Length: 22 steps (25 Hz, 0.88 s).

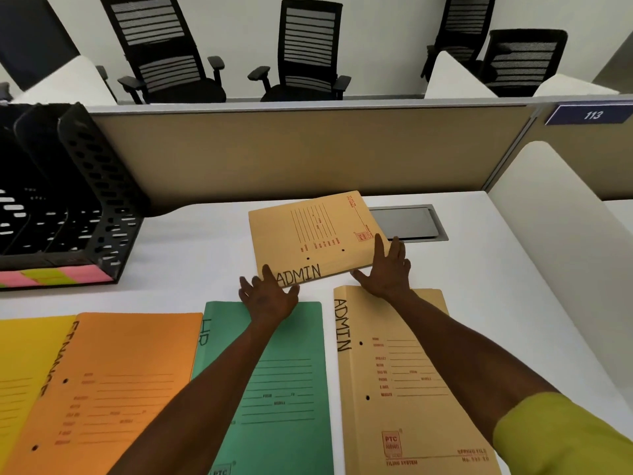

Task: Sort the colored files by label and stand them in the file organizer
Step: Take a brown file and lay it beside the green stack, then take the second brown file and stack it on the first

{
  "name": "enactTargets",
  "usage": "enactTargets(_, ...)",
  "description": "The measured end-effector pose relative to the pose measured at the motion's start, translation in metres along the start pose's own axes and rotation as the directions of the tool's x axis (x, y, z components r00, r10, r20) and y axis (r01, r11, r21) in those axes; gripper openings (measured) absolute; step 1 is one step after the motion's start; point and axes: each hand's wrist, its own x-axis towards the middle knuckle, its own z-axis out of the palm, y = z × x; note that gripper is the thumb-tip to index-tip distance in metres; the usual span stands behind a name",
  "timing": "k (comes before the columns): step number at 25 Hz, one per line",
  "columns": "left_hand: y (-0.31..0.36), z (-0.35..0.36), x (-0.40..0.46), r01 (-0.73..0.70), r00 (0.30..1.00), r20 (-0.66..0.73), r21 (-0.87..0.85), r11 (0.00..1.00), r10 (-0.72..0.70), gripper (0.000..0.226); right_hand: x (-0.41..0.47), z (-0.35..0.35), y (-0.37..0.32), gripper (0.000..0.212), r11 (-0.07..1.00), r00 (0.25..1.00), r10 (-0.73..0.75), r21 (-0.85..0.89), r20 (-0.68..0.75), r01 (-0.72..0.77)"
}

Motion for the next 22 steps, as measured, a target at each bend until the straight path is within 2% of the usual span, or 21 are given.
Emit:
enactTargets(4, -0.006, 0.004, 0.009, 0.034, 0.998, -0.043, -0.065, 0.997, -0.036, 0.088, 0.022, 0.000, 0.005, 0.110, 0.965, 0.981, 0.150, 0.197, 0.123, -0.172)
enactTargets(7, -0.005, 0.000, 0.011, 0.058, 0.990, -0.116, -0.174, 0.983, -0.079, 0.085, 0.028, -0.005, 0.006, 0.104, 0.902, 0.970, 0.237, 0.359, 0.053, -0.240)
enactTargets(9, -0.006, -0.003, 0.011, 0.081, 0.979, -0.166, -0.226, 0.971, -0.120, 0.084, 0.031, -0.015, 0.009, 0.085, 0.808, 0.936, 0.349, 0.494, 0.035, -0.320)
enactTargets(12, -0.007, -0.009, 0.005, 0.061, 0.970, -0.197, -0.372, 0.926, -0.143, 0.080, 0.031, -0.026, 0.015, 0.044, 0.611, 0.892, 0.443, 0.700, 0.085, -0.370)
enactTargets(16, 0.002, -0.015, -0.005, -0.018, 0.961, -0.245, -0.525, 0.851, -0.131, 0.083, 0.016, -0.041, 0.026, 0.018, 0.384, 0.866, 0.463, 0.837, 0.190, -0.389)
enactTargets(19, 0.007, -0.014, -0.010, 0.009, 0.966, -0.187, -0.665, 0.747, -0.179, 0.099, -0.007, -0.053, 0.037, 0.014, 0.054, 0.835, 0.337, 0.877, 0.435, -0.478)
enactTargets(22, 0.020, -0.013, -0.038, 0.139, 0.959, -0.062, -0.748, 0.649, -0.278, 0.113, -0.044, -0.059, 0.047, 0.021, -0.128, 0.822, 0.215, 0.850, 0.527, -0.511)
